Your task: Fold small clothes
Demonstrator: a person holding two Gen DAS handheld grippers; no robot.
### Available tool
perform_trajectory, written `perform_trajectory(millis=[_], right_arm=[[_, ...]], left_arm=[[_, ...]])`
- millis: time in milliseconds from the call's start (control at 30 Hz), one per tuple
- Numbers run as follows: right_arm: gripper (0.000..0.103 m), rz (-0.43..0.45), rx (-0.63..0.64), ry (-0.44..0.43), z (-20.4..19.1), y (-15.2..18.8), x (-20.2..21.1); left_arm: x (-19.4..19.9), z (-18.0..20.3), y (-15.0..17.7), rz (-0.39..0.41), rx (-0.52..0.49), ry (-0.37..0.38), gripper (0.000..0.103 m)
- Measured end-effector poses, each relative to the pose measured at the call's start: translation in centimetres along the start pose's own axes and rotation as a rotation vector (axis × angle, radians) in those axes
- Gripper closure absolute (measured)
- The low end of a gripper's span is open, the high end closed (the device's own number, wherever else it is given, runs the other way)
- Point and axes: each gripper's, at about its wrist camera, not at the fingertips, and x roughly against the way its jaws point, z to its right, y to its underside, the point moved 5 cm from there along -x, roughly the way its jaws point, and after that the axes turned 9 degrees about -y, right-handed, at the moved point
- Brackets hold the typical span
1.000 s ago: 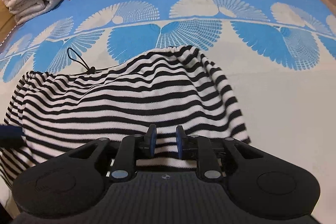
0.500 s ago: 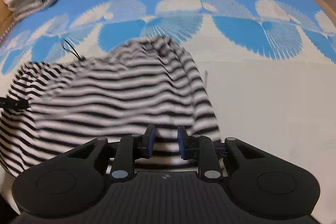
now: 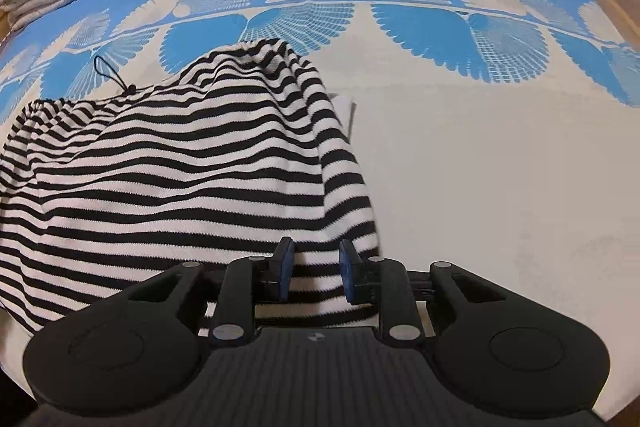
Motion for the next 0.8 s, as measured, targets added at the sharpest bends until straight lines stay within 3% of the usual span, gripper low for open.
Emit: perform_trajectory(millis=[133, 200, 233, 333, 400, 500, 533, 633, 800], right_arm=[[0.077, 0.071, -0.013, 0.017, -0.3, 0.2, 2.2], [0.077, 0.179, -0.001, 0.050, -0.7, 0.0, 4.3], [0.077, 0.223, 0.012, 0.058, -1.1, 0.0, 5.2], [0.077, 0.301, 0.017, 0.041, -2.0, 0.7, 6.8], [0.076, 0.219, 0.002, 0.019, -2.1, 1.4, 5.2], [0.070, -0.087, -0.039, 0.084, -0.6, 3.8, -0.4], [0.067, -0.125, -0.070, 0.114, 0.1, 4.2, -1.2], [0.065, 0.002, -0.144, 0.140, 0.1, 2.9, 0.3], [0.065, 0.237, -0.012, 0.098, -6.8, 2.4, 3.5]], left_arm=[[5.7, -3.0, -0.9, 0.089, 0.023, 0.029, 0.061], [9.3, -5.2, -0.6, 0.175, 0.043, 0.042, 0.051], [10.9, -6.3, -0.2, 0.219, 0.062, 0.042, 0.045], [13.8, -9.8, 2.4, 0.298, 0.139, 0.020, 0.044], [15.1, -11.9, 3.2, 0.306, 0.183, -0.002, 0.044], [16.4, -14.3, 3.7, 0.343, 0.193, -0.019, 0.044], [16.5, -15.2, 3.8, 0.344, 0.203, -0.036, 0.044], [16.8, -18.0, 4.1, 0.330, 0.266, -0.023, 0.044], [17.2, -22.4, 4.8, 0.319, 0.336, -0.030, 0.044]])
